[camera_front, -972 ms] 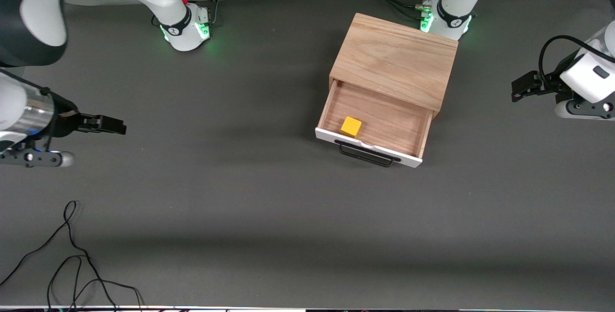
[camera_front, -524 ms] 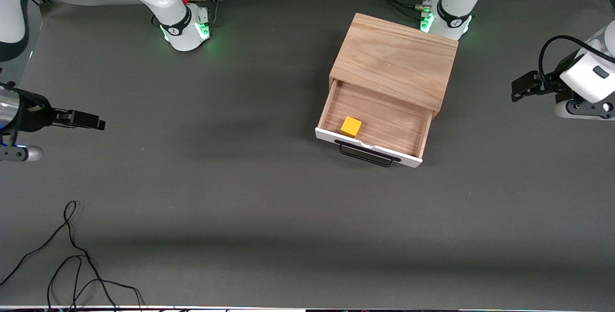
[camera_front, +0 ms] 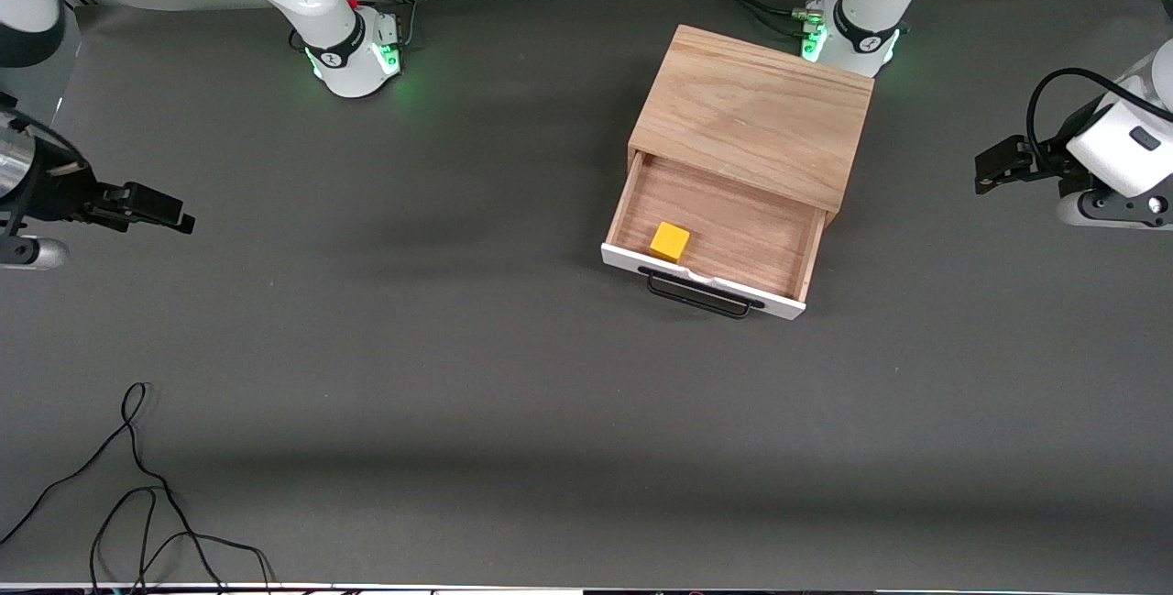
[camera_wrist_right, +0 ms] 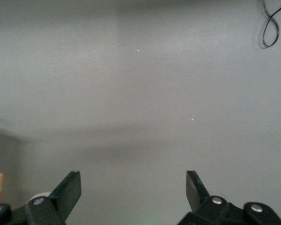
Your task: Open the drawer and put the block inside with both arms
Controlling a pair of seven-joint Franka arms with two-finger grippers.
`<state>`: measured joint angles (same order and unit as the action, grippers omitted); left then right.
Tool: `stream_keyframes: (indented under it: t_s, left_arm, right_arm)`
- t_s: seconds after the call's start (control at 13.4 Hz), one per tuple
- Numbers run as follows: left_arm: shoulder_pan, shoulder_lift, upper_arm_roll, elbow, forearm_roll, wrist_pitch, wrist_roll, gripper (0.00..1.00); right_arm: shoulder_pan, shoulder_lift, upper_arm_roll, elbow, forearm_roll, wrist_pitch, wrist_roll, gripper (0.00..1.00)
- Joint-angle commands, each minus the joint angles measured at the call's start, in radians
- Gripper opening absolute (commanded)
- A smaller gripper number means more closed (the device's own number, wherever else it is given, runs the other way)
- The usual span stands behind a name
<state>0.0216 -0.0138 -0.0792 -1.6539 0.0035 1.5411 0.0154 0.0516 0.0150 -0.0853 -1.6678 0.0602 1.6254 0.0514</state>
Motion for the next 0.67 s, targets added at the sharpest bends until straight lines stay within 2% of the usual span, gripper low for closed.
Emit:
stream_keyframes:
  t_s: [0.0,0.07,0.3,0.45,0.6]
  left_arm:
    - [-0.012,-0.003,0.009,0.000,0.003,-0.012,-0.002,1.00]
    - [-0.012,-0.002,0.009,-0.001,0.003,-0.010,-0.002,1.00]
    - [-0.012,-0.002,0.009,-0.003,0.003,-0.010,-0.002,1.00]
    - [-0.012,-0.002,0.009,-0.003,0.003,-0.012,-0.002,1.00]
    - [-0.014,0.000,0.009,-0.003,0.003,-0.010,-0.002,1.00]
  right_arm:
    - [-0.021,-0.032,0.036,-0.030,-0.057,0.091,-0.019,1.00]
    - [-0.025,-0.030,0.039,-0.027,-0.057,0.134,-0.019,0.99]
    - [-0.033,-0.027,0.041,-0.010,-0.057,0.148,-0.015,0.99]
    - [-0.036,-0.023,0.076,0.032,-0.062,0.123,-0.015,0.99]
    - [-0.045,-0.021,0.079,0.060,-0.057,0.074,-0.016,0.99]
